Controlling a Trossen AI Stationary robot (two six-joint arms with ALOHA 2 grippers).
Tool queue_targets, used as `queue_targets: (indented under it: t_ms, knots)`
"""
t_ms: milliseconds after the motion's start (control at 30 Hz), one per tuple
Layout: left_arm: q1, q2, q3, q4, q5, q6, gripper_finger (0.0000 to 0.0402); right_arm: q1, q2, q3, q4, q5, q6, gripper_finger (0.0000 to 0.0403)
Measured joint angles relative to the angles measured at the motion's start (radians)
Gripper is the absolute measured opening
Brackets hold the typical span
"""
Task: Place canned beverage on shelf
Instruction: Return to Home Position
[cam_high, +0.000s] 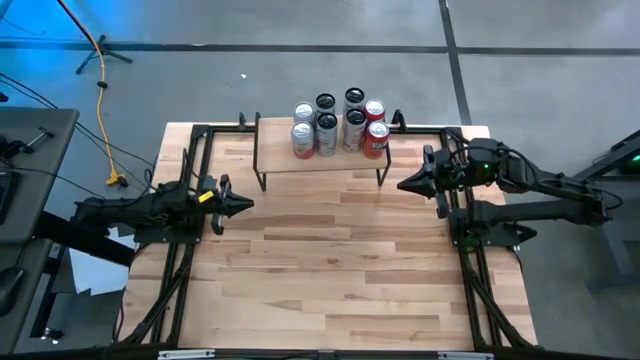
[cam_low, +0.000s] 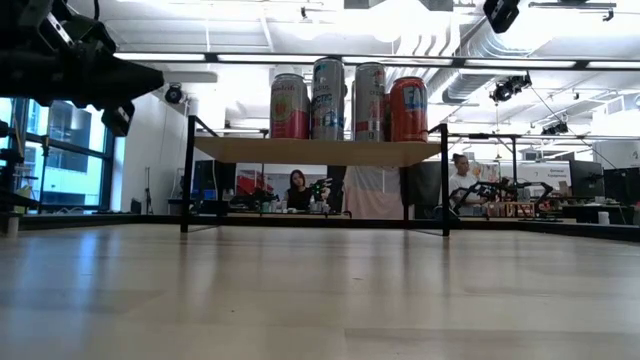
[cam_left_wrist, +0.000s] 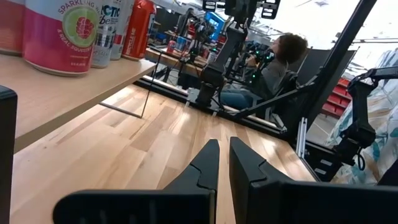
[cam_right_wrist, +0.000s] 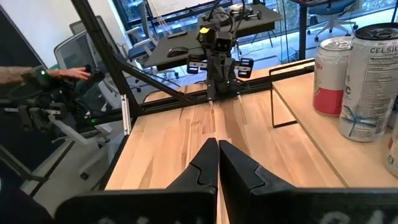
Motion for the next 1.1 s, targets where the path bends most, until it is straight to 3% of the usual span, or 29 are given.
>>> queue_targets:
  t_ms: [133,400,600,733,933,1100]
  knots:
    - [0.000,0.000,0.000,0.000,0.000,0.000,0.0000,0.000,-0.022,-0.043,0.021,-0.030,-0.020,0.0000]
    - [0.000,0.000,0.000,0.000,0.000,0.000,0.0000,0.000,-0.254,-0.352,0.256,-0.032,0.123,0.0000]
    - [0.000,0.000,0.000,0.000,0.000,0.000,0.0000,0.000,-0.402,-0.527,0.447,0.057,0.123,0.0000]
    - [0.000,0.000,0.000,0.000,0.000,0.000,0.0000,0.000,-0.429,-0.616,0.567,0.089,0.180,0.0000]
    - [0.000,0.000,0.000,0.000,0.001,0.000,0.0000,0.027,-0.431,-0.740,0.692,0.038,0.286,0.0000]
    - [0.000,0.000,0.000,0.000,0.001,0.000,0.0000,0.048,-0.432,-0.823,0.783,0.125,0.265,0.0000]
